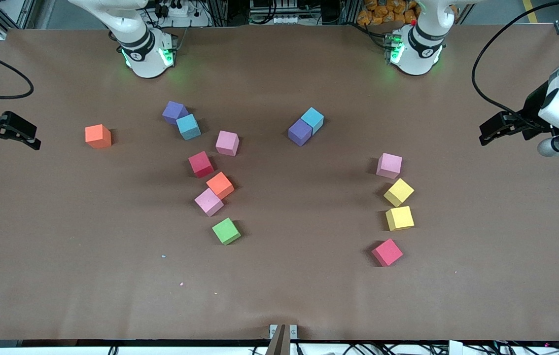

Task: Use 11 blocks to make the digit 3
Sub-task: 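Move the right gripper to a purple block while the left gripper reaches another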

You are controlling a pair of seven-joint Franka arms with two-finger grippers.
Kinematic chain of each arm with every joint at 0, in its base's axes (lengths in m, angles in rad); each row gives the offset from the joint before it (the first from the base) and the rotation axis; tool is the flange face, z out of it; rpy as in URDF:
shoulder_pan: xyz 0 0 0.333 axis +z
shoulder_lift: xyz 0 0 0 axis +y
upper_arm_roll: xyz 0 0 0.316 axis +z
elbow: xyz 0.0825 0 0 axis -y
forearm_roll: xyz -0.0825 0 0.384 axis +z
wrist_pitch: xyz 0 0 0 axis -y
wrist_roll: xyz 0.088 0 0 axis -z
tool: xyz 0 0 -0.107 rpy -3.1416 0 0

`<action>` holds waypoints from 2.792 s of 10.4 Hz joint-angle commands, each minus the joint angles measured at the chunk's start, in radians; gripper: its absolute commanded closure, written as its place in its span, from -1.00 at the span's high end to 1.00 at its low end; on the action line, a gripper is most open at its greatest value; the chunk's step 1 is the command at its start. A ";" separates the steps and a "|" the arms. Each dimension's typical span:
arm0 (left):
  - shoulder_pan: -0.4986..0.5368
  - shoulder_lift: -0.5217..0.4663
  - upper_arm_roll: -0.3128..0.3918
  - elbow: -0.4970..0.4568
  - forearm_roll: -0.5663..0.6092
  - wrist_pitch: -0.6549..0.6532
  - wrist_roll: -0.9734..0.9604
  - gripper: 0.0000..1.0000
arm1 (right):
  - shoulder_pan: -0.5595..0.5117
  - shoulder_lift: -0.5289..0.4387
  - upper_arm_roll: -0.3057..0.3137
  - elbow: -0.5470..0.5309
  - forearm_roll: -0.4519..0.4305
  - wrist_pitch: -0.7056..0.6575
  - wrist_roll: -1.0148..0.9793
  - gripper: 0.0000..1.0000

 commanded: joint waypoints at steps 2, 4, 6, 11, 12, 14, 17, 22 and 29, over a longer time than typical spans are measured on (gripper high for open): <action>-0.004 -0.006 -0.009 0.012 0.020 -0.023 0.021 1.00 | -0.010 0.008 0.006 0.006 -0.002 -0.014 0.006 1.00; -0.037 0.025 -0.015 0.006 0.006 -0.011 0.024 1.00 | -0.002 0.004 0.008 -0.046 0.009 -0.014 -0.001 1.00; -0.085 0.048 -0.113 -0.068 0.006 0.070 -0.046 1.00 | 0.012 -0.018 0.014 -0.131 0.011 0.015 -0.005 1.00; -0.105 0.081 -0.382 -0.372 0.006 0.402 -0.144 1.00 | 0.053 -0.208 0.014 -0.515 0.012 0.159 0.028 1.00; -0.113 0.100 -0.414 -0.411 0.008 0.446 -0.144 1.00 | 0.059 -0.219 0.014 -0.566 0.012 0.162 0.080 1.00; -0.171 0.147 -0.449 -0.455 0.020 0.526 -0.219 1.00 | 0.067 -0.291 0.014 -0.731 0.020 0.265 0.120 1.00; -0.248 0.232 -0.453 -0.505 0.089 0.624 -0.235 1.00 | 0.067 -0.296 0.016 -0.842 0.037 0.323 0.243 1.00; -0.348 0.336 -0.449 -0.509 0.202 0.686 -0.319 1.00 | 0.203 -0.293 0.016 -1.099 0.074 0.576 0.574 1.00; -0.420 0.431 -0.410 -0.508 0.284 0.744 -0.341 1.00 | 0.325 -0.257 0.014 -1.304 0.219 0.820 0.668 1.00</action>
